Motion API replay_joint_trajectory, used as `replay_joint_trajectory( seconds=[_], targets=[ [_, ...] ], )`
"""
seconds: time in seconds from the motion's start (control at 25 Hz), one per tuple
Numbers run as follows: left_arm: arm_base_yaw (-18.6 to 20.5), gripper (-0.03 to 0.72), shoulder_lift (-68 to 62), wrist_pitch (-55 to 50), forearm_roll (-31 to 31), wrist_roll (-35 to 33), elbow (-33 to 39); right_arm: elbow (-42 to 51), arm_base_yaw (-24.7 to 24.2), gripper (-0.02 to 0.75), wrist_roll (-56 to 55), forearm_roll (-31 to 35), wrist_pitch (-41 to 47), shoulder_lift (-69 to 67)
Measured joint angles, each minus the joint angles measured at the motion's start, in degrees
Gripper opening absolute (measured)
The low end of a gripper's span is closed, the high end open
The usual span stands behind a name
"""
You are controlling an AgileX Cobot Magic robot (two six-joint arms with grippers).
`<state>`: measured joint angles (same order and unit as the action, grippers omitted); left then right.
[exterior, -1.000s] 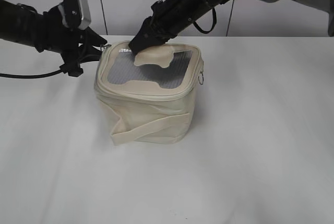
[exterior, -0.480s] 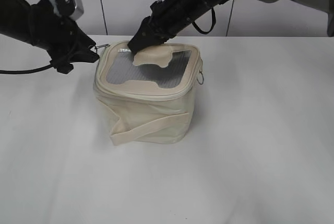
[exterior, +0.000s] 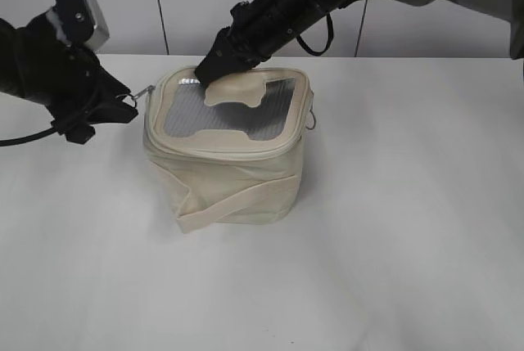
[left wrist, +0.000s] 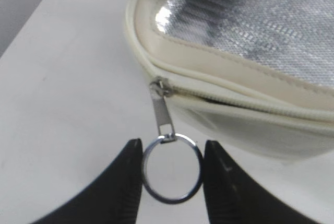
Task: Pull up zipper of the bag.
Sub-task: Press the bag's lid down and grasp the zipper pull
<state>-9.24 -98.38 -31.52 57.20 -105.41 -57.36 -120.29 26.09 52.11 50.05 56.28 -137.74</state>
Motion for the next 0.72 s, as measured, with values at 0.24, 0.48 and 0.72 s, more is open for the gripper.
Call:
replay_joint_trajectory(
  seconds=[0.24,0.48,0.72],
  targets=[
    [0.0,0.272,4.8,0.0,2.0,0.0,5.8,0.0,0.0,0.045,-1.9,0.0,-0.2,0.0],
    [-0.2,0.268,9.5,-4.8,5.2,0.1,10.8,0.0,0.0,0.045,-2.5,0.0,-0.2,0.0],
    [-4.4,0.267,10.9,-6.2,5.4,0.4,15.3,0.0,0.0,0.045,-2.5,-0.1,-0.2,0.0]
  ],
)
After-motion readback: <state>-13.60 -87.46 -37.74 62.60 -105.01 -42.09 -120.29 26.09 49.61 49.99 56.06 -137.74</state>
